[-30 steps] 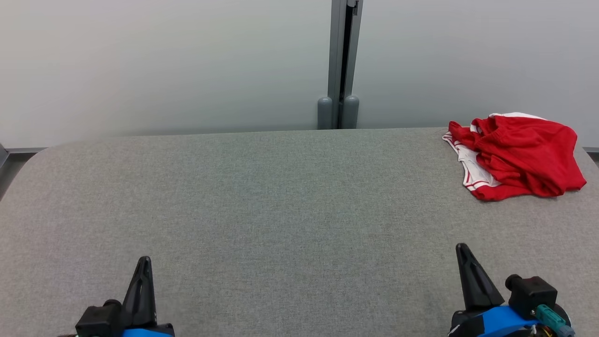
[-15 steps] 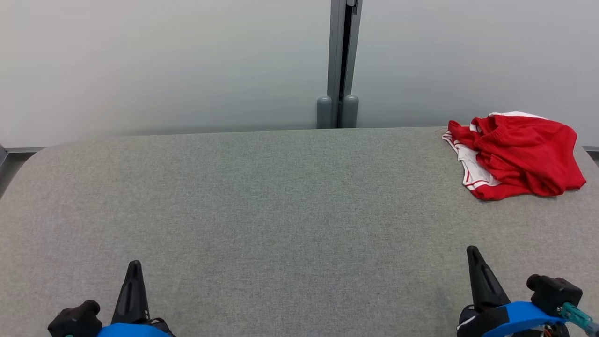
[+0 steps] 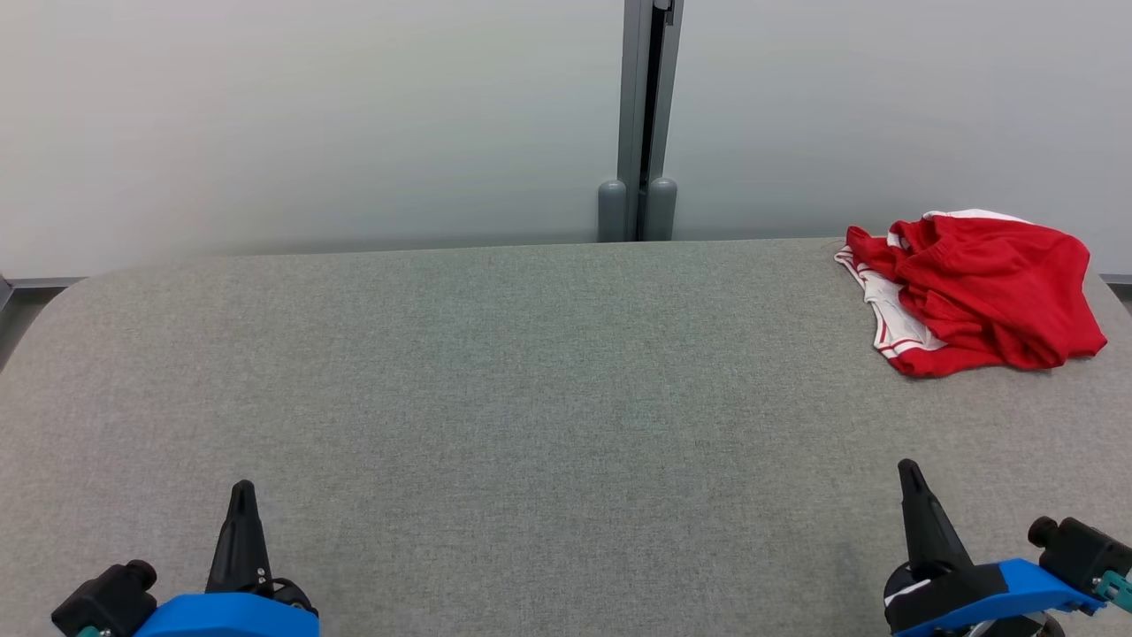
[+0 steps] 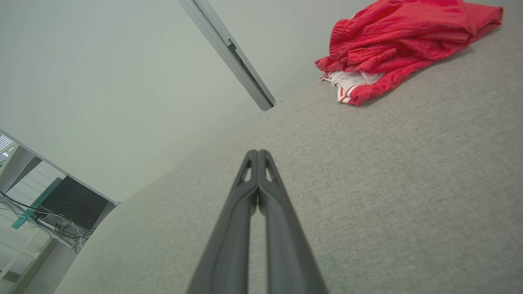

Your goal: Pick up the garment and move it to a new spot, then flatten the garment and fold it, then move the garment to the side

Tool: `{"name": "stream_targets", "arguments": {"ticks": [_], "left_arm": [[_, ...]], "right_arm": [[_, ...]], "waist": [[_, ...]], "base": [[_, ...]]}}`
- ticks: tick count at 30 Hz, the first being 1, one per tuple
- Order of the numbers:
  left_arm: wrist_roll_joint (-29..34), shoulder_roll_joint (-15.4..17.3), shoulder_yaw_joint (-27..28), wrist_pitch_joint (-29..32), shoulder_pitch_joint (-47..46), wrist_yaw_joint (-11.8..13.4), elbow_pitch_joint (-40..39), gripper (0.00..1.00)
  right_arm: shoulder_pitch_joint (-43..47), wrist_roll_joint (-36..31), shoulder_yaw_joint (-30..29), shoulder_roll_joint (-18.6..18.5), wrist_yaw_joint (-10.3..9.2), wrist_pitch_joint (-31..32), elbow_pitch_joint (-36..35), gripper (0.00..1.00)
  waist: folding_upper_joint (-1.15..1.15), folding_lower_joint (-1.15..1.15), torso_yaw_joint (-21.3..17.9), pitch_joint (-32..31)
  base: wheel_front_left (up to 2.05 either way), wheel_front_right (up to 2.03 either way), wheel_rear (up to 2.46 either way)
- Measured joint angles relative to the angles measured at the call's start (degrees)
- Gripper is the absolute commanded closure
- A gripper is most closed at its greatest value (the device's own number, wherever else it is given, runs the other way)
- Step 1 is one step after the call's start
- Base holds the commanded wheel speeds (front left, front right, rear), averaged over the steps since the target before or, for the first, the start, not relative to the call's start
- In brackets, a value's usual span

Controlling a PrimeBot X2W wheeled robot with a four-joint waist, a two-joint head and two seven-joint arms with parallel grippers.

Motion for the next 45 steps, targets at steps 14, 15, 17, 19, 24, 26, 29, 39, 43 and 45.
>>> {"name": "stream_targets", "arguments": {"ticks": [14,15,17,19,24,26,29,39,43,45], "left_arm": [[-11.6,0.0,0.4,2.9,-1.3,0.0,-0.3,1.0],[-12.5,0.0,0.5,3.1,-1.3,0.0,-0.3,1.0],[-14.0,0.0,0.5,3.5,-1.5,0.0,-0.4,1.0],[-15.5,0.0,0.6,3.9,-1.8,0.0,-0.4,1.0],[-19.1,-0.1,0.7,4.7,-2.4,0.0,-0.5,1.0],[-20.5,-0.1,0.7,5.1,-2.4,0.0,-0.6,1.0],[-22.5,-0.1,0.8,5.5,-2.6,0.0,-0.6,1.0],[-28.8,-0.1,1.0,7.0,-3.5,0.0,-0.7,1.0],[-31.3,-0.1,1.1,7.7,-3.7,0.0,-0.8,1.0],[-32.4,-0.1,1.1,8.0,-3.8,0.0,-0.9,1.0]], "right_arm": [[-0.7,11.3,-0.9,0.0,0.0,2.7,-0.8,1.0],[-0.7,12.0,-1.0,0.0,0.0,3.0,-0.8,1.0],[-0.7,13.4,-1.1,0.0,0.0,3.3,-0.9,1.0],[-0.8,14.9,-1.2,0.0,0.0,3.8,-1.0,1.0],[-1.0,18.4,-1.6,0.0,0.0,4.5,-1.2,1.0],[-1.1,19.7,-1.7,0.0,0.0,4.9,-1.3,1.0],[-1.3,21.7,-1.9,0.0,0.0,5.4,-1.5,1.0],[-1.7,27.7,-2.4,0.0,0.0,6.9,-2.0,1.0],[-2.0,30.1,-2.6,0.0,0.0,7.5,-2.1,1.0],[-2.0,31.2,-2.6,0.0,0.0,7.8,-2.2,1.0]], "waist": [[0.0,0.0,-0.1,0.1],[0.0,0.0,-0.1,0.1],[0.0,0.0,-0.1,0.2],[0.0,0.0,-0.1,0.2],[0.0,0.0,-0.1,0.2],[0.0,0.0,-0.1,0.2],[0.0,0.0,-0.2,0.3],[0.0,0.0,-0.2,0.4],[0.0,0.0,-0.2,0.4],[0.0,0.0,-0.2,0.4]], "base": [[0.0,0.0,0.0],[0.0,0.0,0.0],[0.0,0.0,0.0],[0.0,0.0,0.0],[0.0,0.0,0.0],[0.0,0.0,0.0],[0.0,0.0,0.0],[0.0,0.0,0.0],[0.0,0.0,0.0],[0.0,0.0,0.0]]}}
